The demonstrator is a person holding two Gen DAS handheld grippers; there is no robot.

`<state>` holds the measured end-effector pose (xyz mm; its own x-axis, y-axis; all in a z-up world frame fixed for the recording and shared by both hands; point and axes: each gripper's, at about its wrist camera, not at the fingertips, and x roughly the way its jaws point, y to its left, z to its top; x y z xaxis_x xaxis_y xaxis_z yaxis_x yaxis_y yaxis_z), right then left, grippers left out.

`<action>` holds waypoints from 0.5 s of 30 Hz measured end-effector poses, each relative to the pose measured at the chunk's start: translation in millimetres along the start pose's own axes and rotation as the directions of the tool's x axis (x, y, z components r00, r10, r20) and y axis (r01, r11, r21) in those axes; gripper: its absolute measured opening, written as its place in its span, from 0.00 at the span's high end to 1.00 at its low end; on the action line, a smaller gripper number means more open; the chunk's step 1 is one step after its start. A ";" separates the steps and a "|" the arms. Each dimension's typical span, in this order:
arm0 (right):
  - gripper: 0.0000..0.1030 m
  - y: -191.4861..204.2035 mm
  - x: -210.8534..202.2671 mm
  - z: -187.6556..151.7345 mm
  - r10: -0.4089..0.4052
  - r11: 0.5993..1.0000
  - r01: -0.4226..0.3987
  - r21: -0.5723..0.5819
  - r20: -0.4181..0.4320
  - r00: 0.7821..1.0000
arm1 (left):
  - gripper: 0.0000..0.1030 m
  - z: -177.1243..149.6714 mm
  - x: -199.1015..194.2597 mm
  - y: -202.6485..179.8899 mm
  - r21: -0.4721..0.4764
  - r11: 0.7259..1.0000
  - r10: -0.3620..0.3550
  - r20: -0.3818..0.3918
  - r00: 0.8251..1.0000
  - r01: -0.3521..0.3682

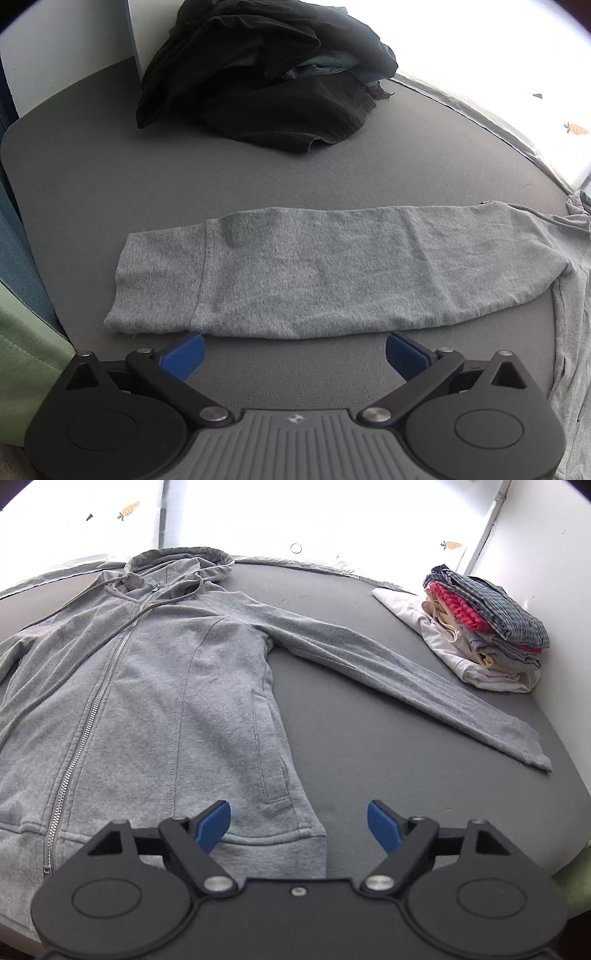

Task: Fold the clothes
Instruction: 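Grasp the grey sleeve cuff with the left gripper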

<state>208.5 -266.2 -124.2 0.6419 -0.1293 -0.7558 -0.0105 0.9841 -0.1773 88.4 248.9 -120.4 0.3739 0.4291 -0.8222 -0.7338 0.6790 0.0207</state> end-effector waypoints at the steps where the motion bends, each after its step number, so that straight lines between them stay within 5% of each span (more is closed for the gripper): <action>1: 0.06 7.4 2.6 2.1 0.019 1.000 -0.019 0.006 0.005 1.000 | 0.00 -0.1 -0.5 1.0 0.029 0.999 0.022 0.021 1.000 -0.022; 5: 0.06 33.5 17.4 -2.5 0.076 0.996 -0.075 0.051 -0.019 0.997 | 0.00 0.0 7.5 -0.1 0.186 0.982 0.005 0.056 0.998 -0.016; 8: 0.03 52.3 29.5 -8.8 0.116 0.990 -0.112 0.090 -0.044 0.992 | 0.00 5.5 13.3 1.0 0.176 0.984 -0.045 0.061 0.997 0.034; 15: 0.00 59.1 32.8 -26.1 0.113 0.984 -0.118 0.132 0.045 0.993 | 0.00 25.8 36.1 23.3 0.114 0.988 0.099 0.078 0.992 -0.107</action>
<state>208.9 -215.6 -176.0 0.6707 -0.0113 -0.7416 0.0149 0.9999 -0.0018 99.5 295.6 -134.9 0.3428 0.5395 -0.7690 -0.7000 0.6926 0.1738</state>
